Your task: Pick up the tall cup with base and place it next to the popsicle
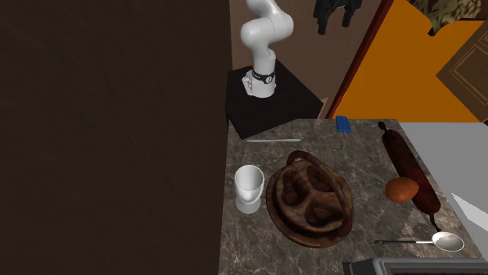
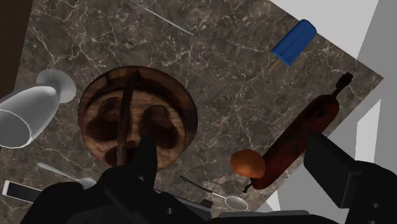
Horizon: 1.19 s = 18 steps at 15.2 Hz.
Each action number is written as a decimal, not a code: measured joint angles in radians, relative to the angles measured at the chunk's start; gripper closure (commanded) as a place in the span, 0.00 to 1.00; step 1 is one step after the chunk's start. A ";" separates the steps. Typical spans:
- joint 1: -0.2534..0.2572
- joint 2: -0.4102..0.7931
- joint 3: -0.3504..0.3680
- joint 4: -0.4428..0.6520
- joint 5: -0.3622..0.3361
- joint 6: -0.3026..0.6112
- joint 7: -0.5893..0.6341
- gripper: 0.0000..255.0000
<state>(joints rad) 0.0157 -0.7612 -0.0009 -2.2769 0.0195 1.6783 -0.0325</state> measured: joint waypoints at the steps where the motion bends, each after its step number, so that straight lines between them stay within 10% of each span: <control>1: 0.000 0.000 0.000 0.000 0.000 0.000 0.000 0.00; 18: -0.073 0.340 -0.227 -0.064 -0.072 0.380 -0.228 0.00</control>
<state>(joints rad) -0.0573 -0.4212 -0.2277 -2.3407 -0.0523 2.0579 -0.2606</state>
